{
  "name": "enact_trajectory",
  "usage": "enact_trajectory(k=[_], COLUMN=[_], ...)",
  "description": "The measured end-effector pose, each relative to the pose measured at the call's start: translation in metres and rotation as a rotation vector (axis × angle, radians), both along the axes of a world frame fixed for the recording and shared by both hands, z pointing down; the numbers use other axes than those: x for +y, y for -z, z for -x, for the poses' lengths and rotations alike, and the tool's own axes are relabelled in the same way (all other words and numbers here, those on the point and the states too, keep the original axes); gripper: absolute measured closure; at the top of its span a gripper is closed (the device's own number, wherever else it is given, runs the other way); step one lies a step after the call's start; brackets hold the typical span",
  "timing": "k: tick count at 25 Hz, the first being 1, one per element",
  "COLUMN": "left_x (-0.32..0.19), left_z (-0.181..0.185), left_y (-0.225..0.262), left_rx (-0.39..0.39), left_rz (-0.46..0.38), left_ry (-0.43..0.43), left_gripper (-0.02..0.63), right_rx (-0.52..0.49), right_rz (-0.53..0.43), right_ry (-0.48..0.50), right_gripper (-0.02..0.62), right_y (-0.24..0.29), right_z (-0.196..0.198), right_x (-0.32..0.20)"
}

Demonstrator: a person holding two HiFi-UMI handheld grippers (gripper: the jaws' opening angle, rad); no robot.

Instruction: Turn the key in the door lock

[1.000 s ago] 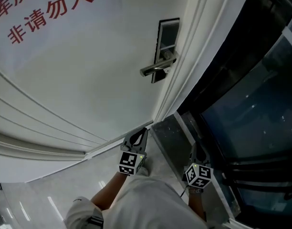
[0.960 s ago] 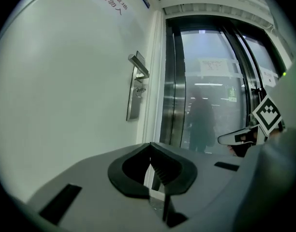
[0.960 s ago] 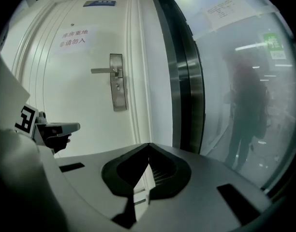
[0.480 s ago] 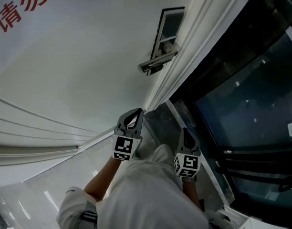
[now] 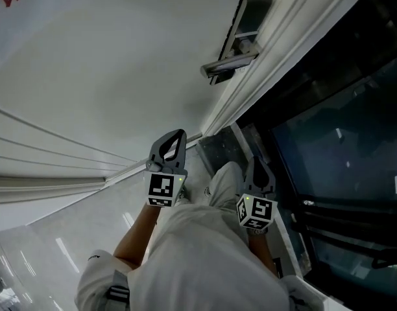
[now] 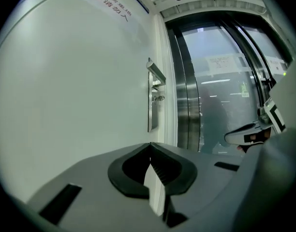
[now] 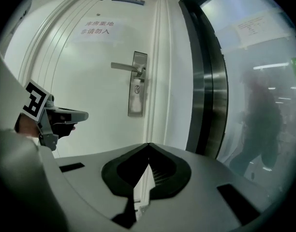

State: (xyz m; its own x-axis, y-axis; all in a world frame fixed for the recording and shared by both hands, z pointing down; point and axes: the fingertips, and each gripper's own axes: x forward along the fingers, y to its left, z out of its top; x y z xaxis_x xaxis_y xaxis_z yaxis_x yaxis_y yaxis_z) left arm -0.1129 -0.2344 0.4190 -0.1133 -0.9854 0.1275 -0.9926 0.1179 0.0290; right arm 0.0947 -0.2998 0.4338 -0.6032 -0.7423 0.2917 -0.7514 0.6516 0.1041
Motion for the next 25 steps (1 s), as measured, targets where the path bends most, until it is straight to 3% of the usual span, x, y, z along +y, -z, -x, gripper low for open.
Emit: enact_trajectory(k=[5, 11, 15, 19, 25], left_x=[0.002, 0.026, 0.036, 0.035, 0.029], left_z=[0.007, 0.016, 0.019, 0.019, 0.014], left_y=[0.003, 0.005, 0.007, 0.019, 0.037], left_rx=[-0.006, -0.015, -0.02, -0.015, -0.02], left_rz=[-0.008, 0.015, 0.028, -0.009, -0.067], left_ry=[0.055, 0.15, 0.182, 0.201, 0.182], left_gripper=[0.597, 0.597, 0.597, 0.597, 0.597], right_rx=[-0.035, -0.001, 0.078, 0.19, 0.349], right_rz=[-0.004, -0.052, -0.188, -0.358, -0.627], right_ry=[0.17, 0.272, 0.314, 0.384, 0.376], right_gripper=[0.594, 0.594, 0.592, 0.592, 0.571], right_y=[0.001, -0.007, 0.009, 0.042, 0.095], right_z=[0.025, 0.042, 0.063, 0.094, 0.124], right_x=[0.007, -0.001, -0.024, -0.043, -0.067])
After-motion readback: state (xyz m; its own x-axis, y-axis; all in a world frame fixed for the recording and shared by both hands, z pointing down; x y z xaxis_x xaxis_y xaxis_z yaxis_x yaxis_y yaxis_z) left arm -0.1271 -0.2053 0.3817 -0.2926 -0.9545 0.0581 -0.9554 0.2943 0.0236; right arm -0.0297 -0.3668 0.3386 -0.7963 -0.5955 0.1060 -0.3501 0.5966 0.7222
